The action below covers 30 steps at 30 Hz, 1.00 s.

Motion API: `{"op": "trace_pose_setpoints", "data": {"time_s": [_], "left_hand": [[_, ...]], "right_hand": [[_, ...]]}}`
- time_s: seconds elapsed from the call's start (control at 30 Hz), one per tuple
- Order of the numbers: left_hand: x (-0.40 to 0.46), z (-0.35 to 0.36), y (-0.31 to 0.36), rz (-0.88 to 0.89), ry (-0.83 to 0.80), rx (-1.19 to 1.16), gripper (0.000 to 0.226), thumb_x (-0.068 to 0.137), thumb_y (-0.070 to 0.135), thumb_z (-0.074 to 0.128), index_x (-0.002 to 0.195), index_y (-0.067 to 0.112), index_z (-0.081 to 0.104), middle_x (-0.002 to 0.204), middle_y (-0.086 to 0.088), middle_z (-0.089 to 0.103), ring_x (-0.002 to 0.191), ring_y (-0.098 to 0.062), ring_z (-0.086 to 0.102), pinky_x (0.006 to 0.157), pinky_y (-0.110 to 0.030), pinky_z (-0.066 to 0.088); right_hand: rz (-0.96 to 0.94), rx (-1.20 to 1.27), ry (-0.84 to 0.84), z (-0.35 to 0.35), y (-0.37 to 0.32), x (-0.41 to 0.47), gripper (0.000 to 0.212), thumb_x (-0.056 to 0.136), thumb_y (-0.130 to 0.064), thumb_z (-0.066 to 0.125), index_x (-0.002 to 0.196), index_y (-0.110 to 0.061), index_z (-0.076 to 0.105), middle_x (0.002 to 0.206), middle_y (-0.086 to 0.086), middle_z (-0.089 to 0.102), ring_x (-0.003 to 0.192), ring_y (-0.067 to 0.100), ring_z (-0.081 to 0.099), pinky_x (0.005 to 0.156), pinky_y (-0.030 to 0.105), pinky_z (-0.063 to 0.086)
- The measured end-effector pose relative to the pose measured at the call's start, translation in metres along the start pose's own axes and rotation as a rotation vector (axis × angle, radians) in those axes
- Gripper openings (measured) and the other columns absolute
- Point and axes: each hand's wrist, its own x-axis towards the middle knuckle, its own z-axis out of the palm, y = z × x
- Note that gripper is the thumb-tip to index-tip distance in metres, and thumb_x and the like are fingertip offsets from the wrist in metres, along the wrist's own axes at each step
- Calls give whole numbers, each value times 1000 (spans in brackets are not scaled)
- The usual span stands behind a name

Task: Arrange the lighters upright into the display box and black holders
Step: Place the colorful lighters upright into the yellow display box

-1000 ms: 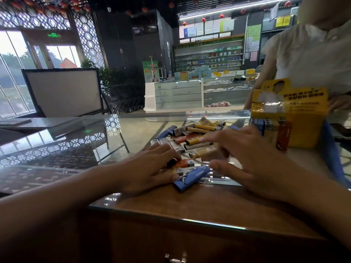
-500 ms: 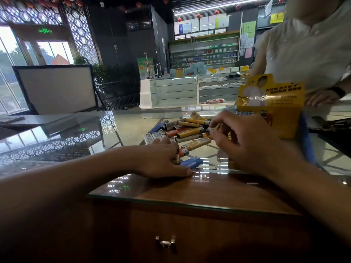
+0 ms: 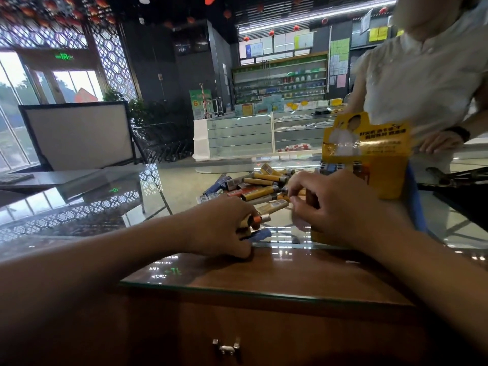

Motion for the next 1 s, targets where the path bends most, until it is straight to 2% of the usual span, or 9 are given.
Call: {"op": "trace_pose_setpoints", "data": {"time_s": [0.07,0.2,0.37,0.43,0.53,0.73,0.8,0.9,1.0], "left_hand": [[-3,3,-1,60,68,77,24,78,37,73,79,35,49,72,14,53,67,-3,52,64,-25,46],[-4,8,-12,57,180,-45,19,88,39,71,103,29,63,81,16,60,73,-1,59,67,-16,49],[5,14,-14,20,409,-484,17,86,28,72,102,24,70,79,3,69,68,-8,65,62,-22,52],[10,18,-4,5,483,-756,18,85,19,75,102,20,70,86,-4,74,77,-17,71,70,-30,60],[26,23,17,12,544,-1047,22,84,10,75,103,19,69,90,0,77,85,-14,74,73,-24,59],[70,11,49,18,574,-1189,12,86,10,72,90,21,66,76,3,74,68,-8,69,59,-19,55],[85,3,58,-3,554,-1221,7,88,18,70,88,22,65,73,3,72,66,-11,69,53,-25,54],[105,1,66,17,597,-1131,3,86,28,70,85,27,67,75,0,73,71,-18,71,61,-33,56],[110,7,66,14,618,-1124,5,87,22,70,87,26,67,73,-1,73,62,-11,69,53,-24,56]], "right_hand": [[-17,-29,-33,1,1,1,9,92,-32,62,97,-25,67,56,-15,52,46,-2,46,46,21,36],[-18,-50,-82,4,1,2,13,90,-37,67,99,-29,65,55,-18,47,48,-3,45,48,19,35],[57,107,-95,2,-3,3,37,82,-55,58,111,-32,63,62,-8,59,57,10,56,52,30,47],[106,254,-77,1,-4,5,37,82,-52,63,113,-33,58,63,-4,60,60,12,58,56,33,48],[230,465,-26,-6,-3,9,30,88,-38,68,114,-31,56,73,-4,67,66,11,65,61,31,54],[381,533,34,-38,27,23,11,94,-25,64,104,-25,60,82,-5,69,71,2,67,60,18,49],[390,521,71,-53,41,31,6,94,-19,62,96,-24,60,72,-11,68,61,-1,61,59,15,44],[368,502,98,-67,54,34,8,96,-12,58,97,-19,61,53,-13,57,45,0,47,47,13,37],[349,544,142,-66,65,25,15,96,-11,57,104,-20,65,48,-7,48,42,7,35,42,16,28]]}}
